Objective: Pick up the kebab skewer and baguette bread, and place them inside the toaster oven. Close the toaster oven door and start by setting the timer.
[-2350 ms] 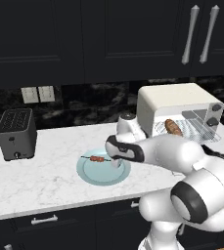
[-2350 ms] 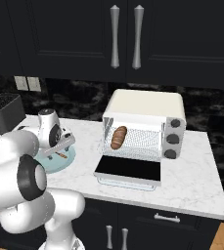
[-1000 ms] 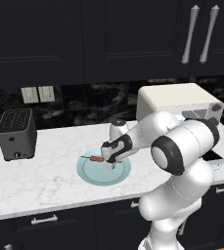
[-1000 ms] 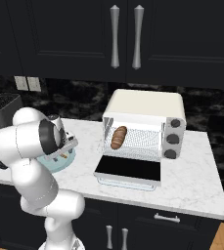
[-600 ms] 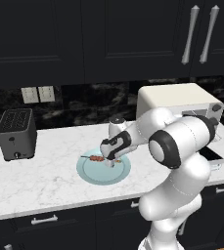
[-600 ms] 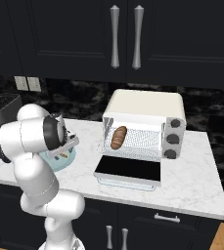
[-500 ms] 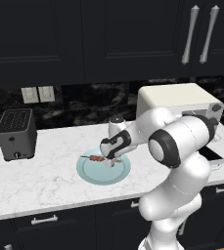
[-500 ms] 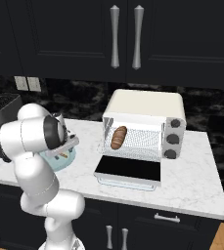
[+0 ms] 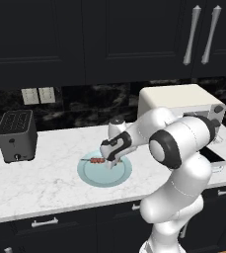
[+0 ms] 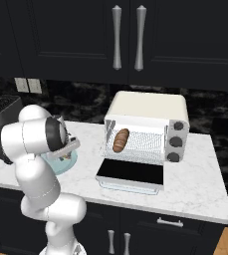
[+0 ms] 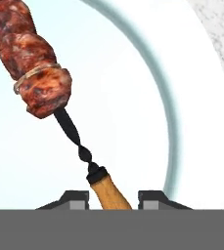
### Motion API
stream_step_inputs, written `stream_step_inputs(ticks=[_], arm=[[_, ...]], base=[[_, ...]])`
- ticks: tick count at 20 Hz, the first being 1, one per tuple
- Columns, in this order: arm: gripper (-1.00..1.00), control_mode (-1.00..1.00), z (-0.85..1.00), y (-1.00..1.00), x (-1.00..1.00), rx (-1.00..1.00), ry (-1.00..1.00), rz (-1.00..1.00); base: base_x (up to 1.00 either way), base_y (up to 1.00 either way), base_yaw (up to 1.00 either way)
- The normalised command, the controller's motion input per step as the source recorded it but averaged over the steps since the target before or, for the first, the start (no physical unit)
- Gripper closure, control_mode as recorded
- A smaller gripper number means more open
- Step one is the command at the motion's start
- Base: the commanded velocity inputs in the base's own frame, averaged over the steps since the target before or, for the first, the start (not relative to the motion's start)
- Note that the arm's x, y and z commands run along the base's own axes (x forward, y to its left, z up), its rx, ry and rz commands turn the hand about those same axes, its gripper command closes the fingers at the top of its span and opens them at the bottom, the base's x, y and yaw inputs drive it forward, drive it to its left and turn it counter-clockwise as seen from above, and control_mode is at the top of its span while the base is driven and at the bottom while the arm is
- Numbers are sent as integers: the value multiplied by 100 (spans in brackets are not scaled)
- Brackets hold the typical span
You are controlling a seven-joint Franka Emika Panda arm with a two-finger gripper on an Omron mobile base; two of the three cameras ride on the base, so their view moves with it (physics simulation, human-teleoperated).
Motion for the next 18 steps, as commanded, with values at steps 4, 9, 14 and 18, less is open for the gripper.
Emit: stream_step_inputs(ticks=[4,9,14,18], arm=[[100,-100,-20,0,-24,0,0,0],[100,-100,18,-12,-29,1,-1,0],[100,-100,100,-57,-73,6,-7,0],[100,-100,91,-70,-78,2,-1,0]], base=[[0,0,0],[0,0,0],[0,0,0],[0,0,0]])
